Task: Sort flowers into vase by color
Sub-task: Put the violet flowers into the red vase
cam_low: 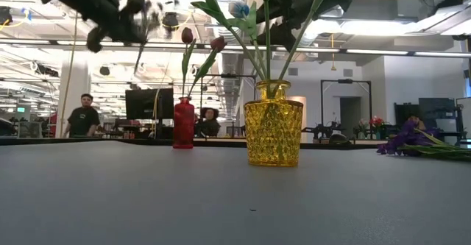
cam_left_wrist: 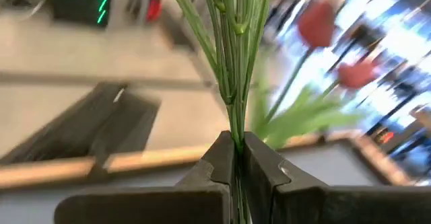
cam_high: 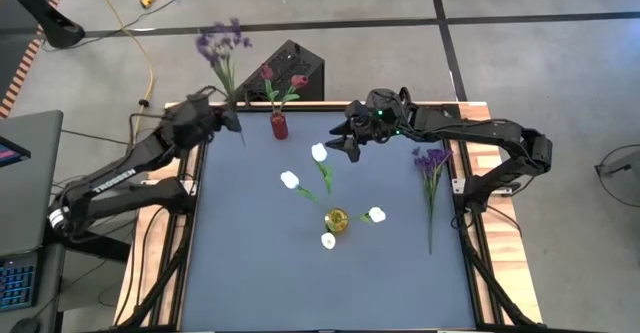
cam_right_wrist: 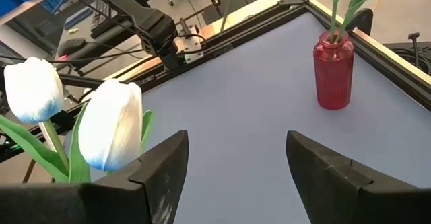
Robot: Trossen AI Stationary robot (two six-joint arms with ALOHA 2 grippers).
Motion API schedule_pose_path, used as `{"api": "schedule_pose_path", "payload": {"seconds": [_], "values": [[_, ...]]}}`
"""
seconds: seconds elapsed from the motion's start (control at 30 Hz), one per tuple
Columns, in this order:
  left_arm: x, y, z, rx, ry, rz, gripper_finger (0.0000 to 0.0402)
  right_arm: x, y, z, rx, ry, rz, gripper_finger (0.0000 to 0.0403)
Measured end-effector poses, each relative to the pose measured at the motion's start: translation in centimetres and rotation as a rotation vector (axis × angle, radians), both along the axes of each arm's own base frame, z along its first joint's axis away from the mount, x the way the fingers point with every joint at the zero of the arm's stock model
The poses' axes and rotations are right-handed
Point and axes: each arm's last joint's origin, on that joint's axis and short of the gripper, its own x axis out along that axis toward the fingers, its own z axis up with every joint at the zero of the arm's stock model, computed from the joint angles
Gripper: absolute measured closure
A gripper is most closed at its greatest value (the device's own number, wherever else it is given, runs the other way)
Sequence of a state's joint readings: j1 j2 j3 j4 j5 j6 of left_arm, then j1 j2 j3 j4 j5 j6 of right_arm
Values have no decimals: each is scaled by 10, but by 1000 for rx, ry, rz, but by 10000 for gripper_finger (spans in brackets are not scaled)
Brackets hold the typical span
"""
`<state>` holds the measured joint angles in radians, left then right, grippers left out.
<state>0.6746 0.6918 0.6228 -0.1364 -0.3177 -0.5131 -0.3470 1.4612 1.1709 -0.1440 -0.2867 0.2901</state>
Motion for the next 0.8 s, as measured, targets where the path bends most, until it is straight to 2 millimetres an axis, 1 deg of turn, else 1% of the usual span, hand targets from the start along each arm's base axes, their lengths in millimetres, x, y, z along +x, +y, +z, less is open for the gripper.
{"api": "schedule_pose_path", "payload": {"seconds": [0.17, 0.4, 0.5, 0.67, 0.73, 0.8], "values": [[0, -3, 21, 169, -113, -82, 401, 0, 0, 0, -1, -3, -1, 127], [13, -6, 38, 446, -108, -370, 401, -1, -3, 0, -3, -2, -8, 127], [21, -5, 40, 550, -78, -461, 401, -2, -5, 0, -9, -2, -13, 127], [37, 2, 28, 612, 51, -565, 395, -4, -11, 0, -10, -2, -30, 127], [41, 4, 26, 643, 72, -593, 393, -4, -13, 0, -10, -2, -37, 127], [42, 4, 29, 707, 71, -604, 394, -5, -15, 0, -10, -2, -44, 127]]}}
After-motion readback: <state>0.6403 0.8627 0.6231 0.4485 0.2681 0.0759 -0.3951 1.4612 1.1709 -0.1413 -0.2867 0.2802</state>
